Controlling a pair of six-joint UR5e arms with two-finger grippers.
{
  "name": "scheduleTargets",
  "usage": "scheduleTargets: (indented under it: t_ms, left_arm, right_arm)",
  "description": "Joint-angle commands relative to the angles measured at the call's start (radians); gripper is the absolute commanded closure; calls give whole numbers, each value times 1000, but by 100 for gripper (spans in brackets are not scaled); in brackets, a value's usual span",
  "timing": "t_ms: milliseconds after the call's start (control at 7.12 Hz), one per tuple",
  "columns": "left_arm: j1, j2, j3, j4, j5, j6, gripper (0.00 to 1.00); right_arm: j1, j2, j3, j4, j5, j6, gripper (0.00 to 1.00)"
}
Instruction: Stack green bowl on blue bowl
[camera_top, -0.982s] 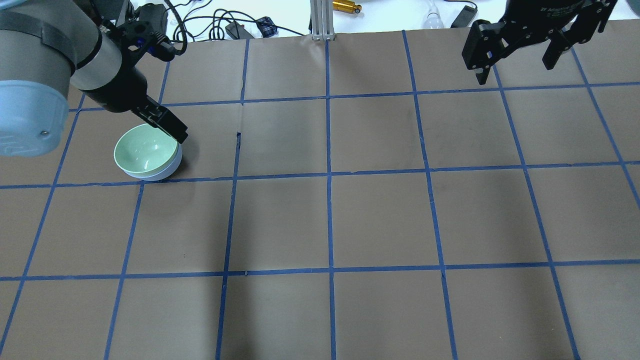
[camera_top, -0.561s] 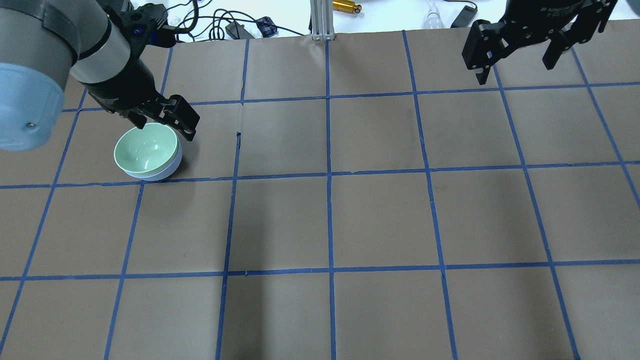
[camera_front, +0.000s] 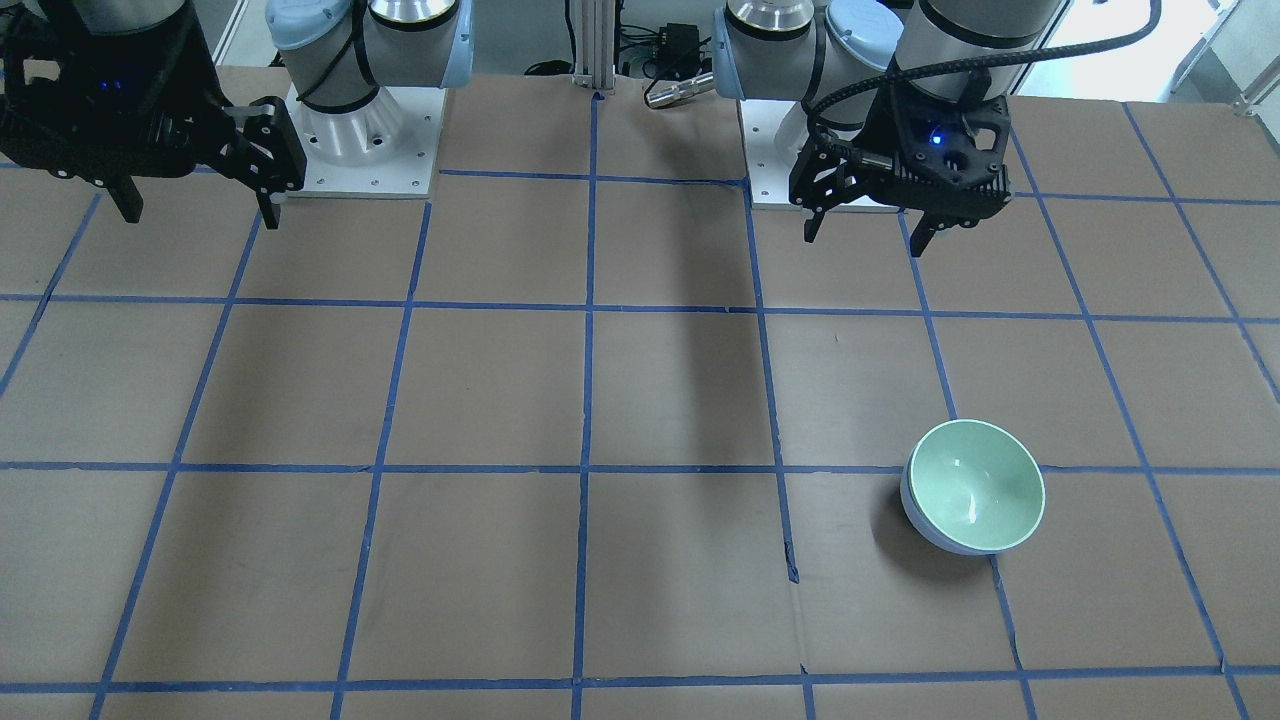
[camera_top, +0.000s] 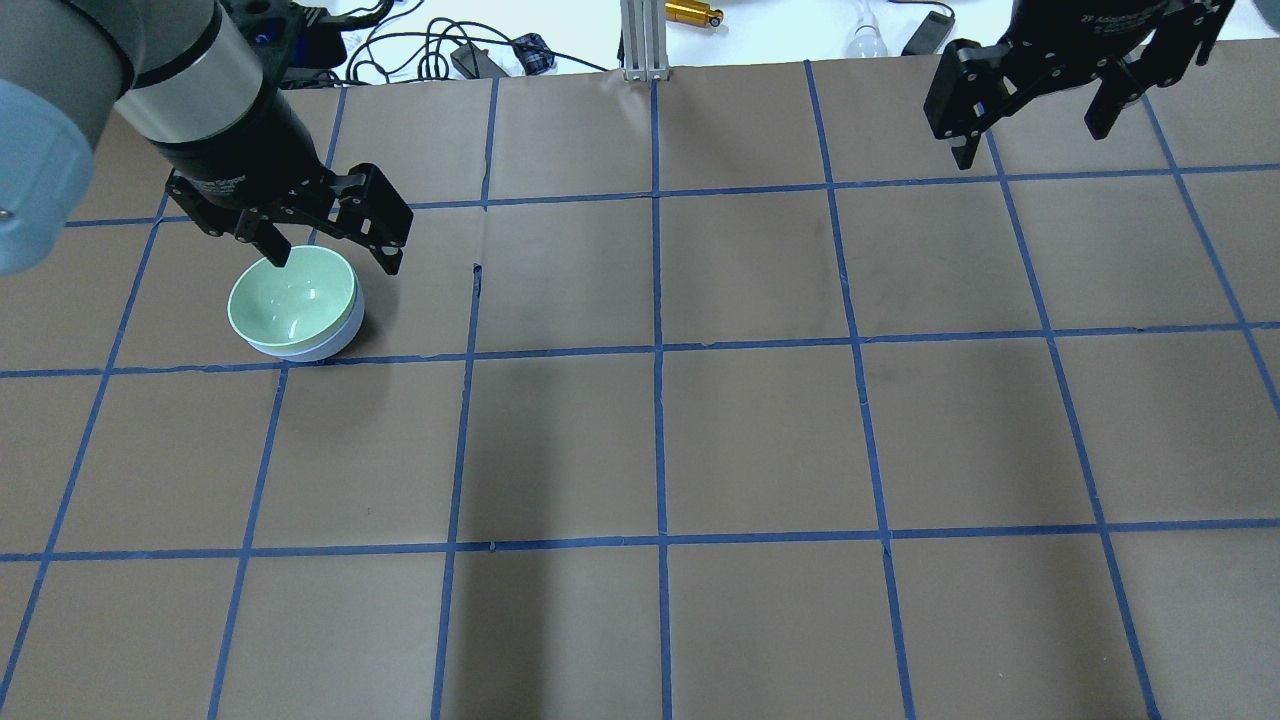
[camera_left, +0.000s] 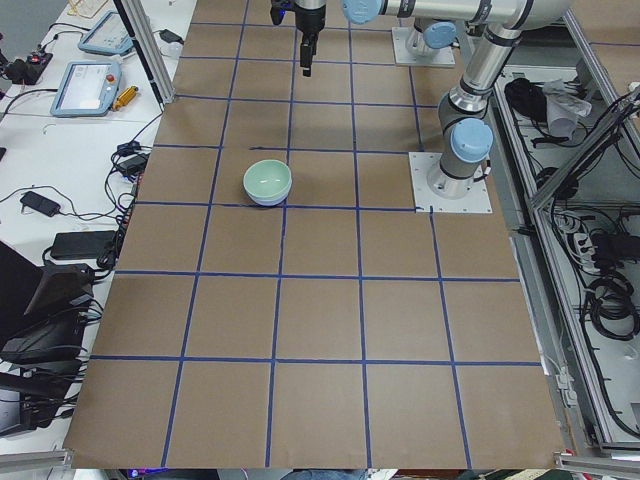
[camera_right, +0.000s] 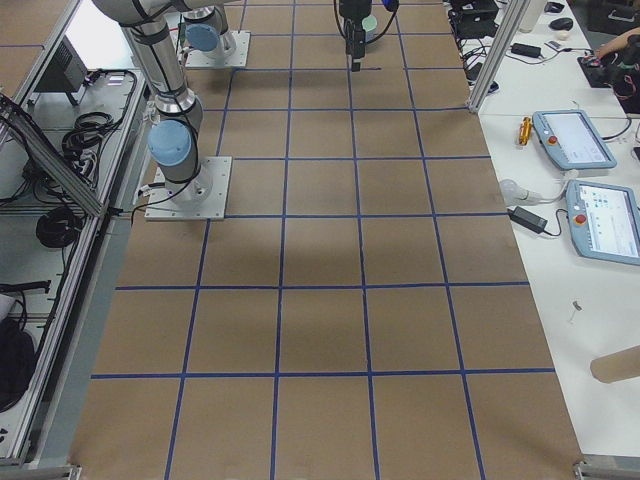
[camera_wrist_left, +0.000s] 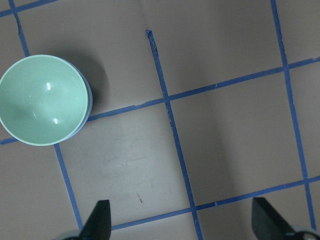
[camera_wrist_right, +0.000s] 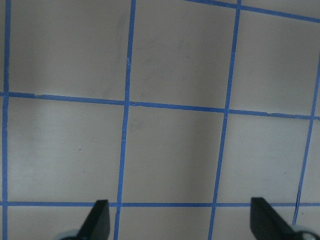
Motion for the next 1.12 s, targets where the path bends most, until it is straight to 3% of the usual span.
scheduleTargets:
  t_ms: [0, 982]
  left_arm:
    - [0, 8, 2, -17, 6, -58, 0]
    - [0, 7, 12, -15, 7, -58, 0]
  right_arm:
    - [0, 0, 0, 0, 0, 0, 0]
    - [0, 0, 0, 0, 0, 0, 0]
